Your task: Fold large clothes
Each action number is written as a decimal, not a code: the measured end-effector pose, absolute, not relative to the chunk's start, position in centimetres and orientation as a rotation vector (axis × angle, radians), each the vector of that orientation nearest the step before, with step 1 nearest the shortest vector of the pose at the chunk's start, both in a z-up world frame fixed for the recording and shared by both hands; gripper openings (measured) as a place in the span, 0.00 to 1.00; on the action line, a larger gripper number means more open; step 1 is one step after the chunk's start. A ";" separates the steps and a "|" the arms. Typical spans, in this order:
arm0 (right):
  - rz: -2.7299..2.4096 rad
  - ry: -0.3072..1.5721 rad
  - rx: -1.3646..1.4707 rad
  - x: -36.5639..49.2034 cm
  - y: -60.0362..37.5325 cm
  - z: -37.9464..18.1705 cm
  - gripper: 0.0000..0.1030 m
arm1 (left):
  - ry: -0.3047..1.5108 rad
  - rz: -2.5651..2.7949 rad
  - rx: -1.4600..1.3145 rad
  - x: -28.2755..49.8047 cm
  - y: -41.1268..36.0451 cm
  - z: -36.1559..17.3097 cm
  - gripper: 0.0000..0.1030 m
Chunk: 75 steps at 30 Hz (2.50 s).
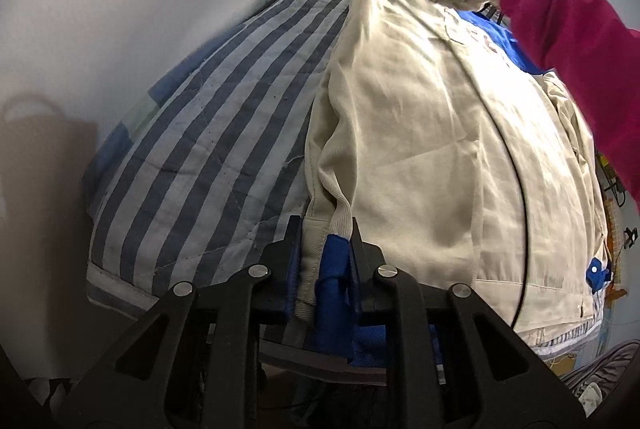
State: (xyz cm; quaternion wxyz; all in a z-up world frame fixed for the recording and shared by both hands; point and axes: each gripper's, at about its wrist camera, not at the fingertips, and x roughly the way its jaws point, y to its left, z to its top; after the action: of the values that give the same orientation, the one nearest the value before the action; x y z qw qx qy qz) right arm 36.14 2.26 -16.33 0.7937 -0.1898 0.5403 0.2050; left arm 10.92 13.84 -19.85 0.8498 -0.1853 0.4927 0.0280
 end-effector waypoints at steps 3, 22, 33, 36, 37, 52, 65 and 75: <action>0.398 1.168 -0.380 36.6 1.8 -17.4 0.28 | 1.024 0.044 -0.386 10.8 13.6 -19.4 0.17; 0.550 1.029 0.312 36.5 -16.1 -9.5 0.04 | 0.900 -0.142 -0.117 9.5 5.4 -14.0 0.16; 0.391 1.036 0.344 35.9 -29.3 -11.1 0.03 | 0.965 -0.370 -0.033 10.4 -5.3 -15.0 0.16; 0.329 1.059 0.248 36.7 -29.7 -12.3 0.06 | 1.000 -0.383 -0.014 10.8 -6.6 -15.9 0.16; 0.300 1.075 0.213 36.6 -29.7 -12.7 0.09 | 1.013 -0.382 -0.014 11.0 -6.8 -16.4 0.17; 0.603 0.858 0.120 28.3 -30.9 -5.8 0.27 | 0.890 -0.417 -0.275 8.1 1.4 -10.8 0.25; 0.476 0.963 -0.171 33.9 -23.0 -14.6 0.22 | 1.156 -0.463 -0.210 12.4 -3.0 -20.3 0.25; 0.450 1.012 -0.024 35.0 -27.5 -15.2 0.31 | 1.093 -0.517 -0.193 11.3 -1.9 -19.1 0.25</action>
State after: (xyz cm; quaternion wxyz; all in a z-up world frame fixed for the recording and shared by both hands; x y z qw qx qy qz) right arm 35.00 -27.54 -15.17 0.8506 -0.0114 0.4804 0.2136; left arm 11.32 -1.92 -19.09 0.8183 -0.0908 0.5132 -0.2425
